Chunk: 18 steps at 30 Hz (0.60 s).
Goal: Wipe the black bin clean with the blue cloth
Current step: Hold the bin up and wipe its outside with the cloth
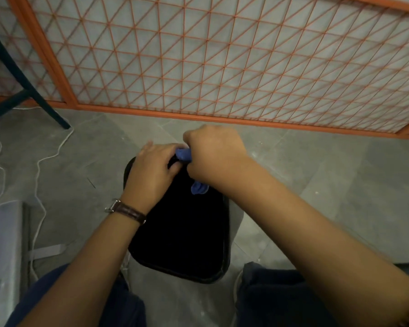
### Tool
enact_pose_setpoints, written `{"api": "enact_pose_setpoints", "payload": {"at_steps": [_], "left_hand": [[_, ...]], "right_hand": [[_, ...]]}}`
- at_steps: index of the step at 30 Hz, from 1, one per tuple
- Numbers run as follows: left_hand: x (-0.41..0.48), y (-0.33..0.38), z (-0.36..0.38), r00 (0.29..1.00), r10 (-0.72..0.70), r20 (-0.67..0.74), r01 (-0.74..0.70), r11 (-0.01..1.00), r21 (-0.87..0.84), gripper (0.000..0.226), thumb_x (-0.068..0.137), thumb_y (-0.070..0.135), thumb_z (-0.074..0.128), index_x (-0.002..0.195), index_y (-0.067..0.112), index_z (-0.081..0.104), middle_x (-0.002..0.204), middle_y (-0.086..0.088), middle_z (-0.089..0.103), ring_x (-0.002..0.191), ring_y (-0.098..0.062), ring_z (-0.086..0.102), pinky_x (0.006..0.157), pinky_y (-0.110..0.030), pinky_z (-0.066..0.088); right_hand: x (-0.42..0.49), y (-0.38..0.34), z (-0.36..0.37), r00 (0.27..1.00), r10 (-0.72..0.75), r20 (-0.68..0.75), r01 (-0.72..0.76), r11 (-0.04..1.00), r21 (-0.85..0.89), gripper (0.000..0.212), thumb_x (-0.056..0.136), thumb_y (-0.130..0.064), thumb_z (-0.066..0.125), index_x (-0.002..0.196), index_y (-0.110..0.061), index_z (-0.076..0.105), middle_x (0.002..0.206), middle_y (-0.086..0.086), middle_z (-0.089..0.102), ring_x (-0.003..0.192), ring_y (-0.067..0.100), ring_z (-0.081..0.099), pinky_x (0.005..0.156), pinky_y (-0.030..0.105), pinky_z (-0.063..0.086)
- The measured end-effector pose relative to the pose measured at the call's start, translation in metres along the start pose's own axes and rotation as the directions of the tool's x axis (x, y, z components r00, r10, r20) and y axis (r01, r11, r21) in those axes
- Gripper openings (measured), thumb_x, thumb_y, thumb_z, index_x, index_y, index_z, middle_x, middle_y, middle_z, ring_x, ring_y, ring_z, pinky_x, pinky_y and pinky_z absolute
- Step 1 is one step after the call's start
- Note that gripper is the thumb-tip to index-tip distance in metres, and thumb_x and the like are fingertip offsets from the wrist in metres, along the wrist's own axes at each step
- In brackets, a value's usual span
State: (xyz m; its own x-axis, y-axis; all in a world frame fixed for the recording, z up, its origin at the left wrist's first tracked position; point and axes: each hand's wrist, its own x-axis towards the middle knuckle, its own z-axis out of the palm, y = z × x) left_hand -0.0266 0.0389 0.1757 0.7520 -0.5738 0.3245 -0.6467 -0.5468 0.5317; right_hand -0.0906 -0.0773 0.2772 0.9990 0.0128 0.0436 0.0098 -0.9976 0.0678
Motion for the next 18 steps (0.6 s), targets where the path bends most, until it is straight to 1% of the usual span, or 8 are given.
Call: {"api": "enact_pose_setpoints", "payload": {"at_steps": [1, 3, 5, 7, 9, 11, 15, 18], "left_hand": [[0.000, -0.001, -0.003, 1.000, -0.015, -0.008, 0.015, 1.000, 0.004, 0.029, 0.075, 0.034, 0.042, 0.089, 0.018, 0.063, 0.089, -0.007, 0.069, 0.087, -0.033, 0.060, 0.079, -0.042, 0.046], [-0.002, -0.004, -0.004, 0.997, 0.025, -0.066, -0.022, 0.999, 0.038, 0.033, 0.076, 0.039, 0.038, 0.078, 0.014, 0.060, 0.075, -0.008, 0.065, 0.074, -0.033, 0.058, 0.059, -0.035, 0.038], [-0.004, -0.001, -0.002, 0.987, 0.086, -0.135, -0.077, 0.995, 0.071, 0.031, 0.082, 0.039, 0.043, 0.072, 0.012, 0.056, 0.067, -0.007, 0.060, 0.066, -0.031, 0.055, 0.059, -0.031, 0.026], [-0.005, 0.002, 0.000, 0.975, 0.108, -0.192, -0.094, 0.992, 0.078, 0.031, 0.084, 0.040, 0.050, 0.070, 0.013, 0.055, 0.064, -0.005, 0.059, 0.063, -0.028, 0.054, 0.060, -0.028, 0.021], [-0.005, 0.004, 0.002, 0.967, 0.079, -0.243, -0.067, 0.996, 0.058, 0.037, 0.084, 0.045, 0.053, 0.067, 0.012, 0.058, 0.061, -0.004, 0.060, 0.060, -0.027, 0.055, 0.060, -0.031, 0.025], [-0.007, 0.008, 0.003, 0.957, 0.041, -0.288, -0.039, 0.999, 0.012, 0.041, 0.084, 0.048, 0.054, 0.066, 0.012, 0.060, 0.058, -0.004, 0.060, 0.058, -0.025, 0.054, 0.059, -0.031, 0.029], [-0.010, 0.013, 0.003, 0.938, -0.091, -0.333, 0.072, 0.995, -0.069, 0.043, 0.083, 0.054, 0.052, 0.072, 0.015, 0.065, 0.061, -0.003, 0.062, 0.059, -0.022, 0.056, 0.052, -0.033, 0.037], [-0.011, 0.009, 0.001, 0.901, -0.236, -0.364, 0.162, 0.962, -0.221, 0.040, 0.081, 0.057, 0.054, 0.076, 0.019, 0.066, 0.061, 0.004, 0.060, 0.060, -0.018, 0.057, 0.054, -0.036, 0.042]], "right_hand": [[-0.002, -0.003, 0.001, 1.000, -0.015, -0.005, 0.015, 1.000, -0.002, 0.018, 0.092, -0.032, 0.048, 0.096, -0.015, 0.054, 0.104, 0.009, 0.060, 0.095, 0.029, 0.058, 0.053, 0.030, 0.024], [-0.008, -0.003, 0.002, 1.000, 0.005, -0.025, -0.004, 1.000, 0.022, 0.013, 0.089, -0.029, 0.051, 0.091, -0.016, 0.050, 0.103, 0.009, 0.057, 0.091, 0.030, 0.057, 0.046, 0.029, 0.017], [-0.017, 0.002, 0.005, 0.994, 0.073, -0.082, -0.068, 0.996, 0.060, 0.010, 0.082, -0.025, 0.056, 0.086, -0.016, 0.051, 0.096, 0.008, 0.052, 0.086, 0.032, 0.054, 0.045, 0.025, 0.014], [-0.028, 0.006, 0.013, 0.972, 0.158, -0.171, -0.141, 0.984, 0.107, 0.010, 0.076, -0.020, 0.059, 0.081, -0.012, 0.058, 0.089, 0.008, 0.050, 0.071, 0.030, 0.047, 0.045, 0.024, 0.012], [-0.038, 0.009, 0.021, 0.932, 0.264, -0.248, -0.231, 0.961, 0.155, 0.010, 0.069, -0.016, 0.062, 0.075, -0.009, 0.063, 0.083, 0.010, 0.056, 0.058, 0.024, 0.035, 0.046, 0.020, 0.008], [-0.046, 0.009, 0.024, 0.883, 0.344, -0.321, -0.283, 0.933, 0.223, 0.010, 0.065, -0.016, 0.063, 0.072, -0.009, 0.064, 0.079, 0.010, 0.059, 0.052, 0.023, 0.036, 0.046, 0.017, 0.008], [-0.061, 0.007, 0.030, 0.810, 0.466, -0.356, -0.350, 0.872, 0.343, 0.028, 0.069, -0.025, 0.055, 0.091, -0.011, 0.067, 0.088, 0.008, 0.060, 0.060, 0.028, 0.053, 0.045, 0.017, 0.016], [-0.070, 0.003, 0.035, 0.790, 0.502, -0.351, -0.388, 0.853, 0.349, 0.027, 0.071, -0.026, 0.063, 0.092, -0.010, 0.064, 0.088, 0.008, 0.061, 0.058, 0.021, 0.042, 0.047, 0.014, 0.012]]}}
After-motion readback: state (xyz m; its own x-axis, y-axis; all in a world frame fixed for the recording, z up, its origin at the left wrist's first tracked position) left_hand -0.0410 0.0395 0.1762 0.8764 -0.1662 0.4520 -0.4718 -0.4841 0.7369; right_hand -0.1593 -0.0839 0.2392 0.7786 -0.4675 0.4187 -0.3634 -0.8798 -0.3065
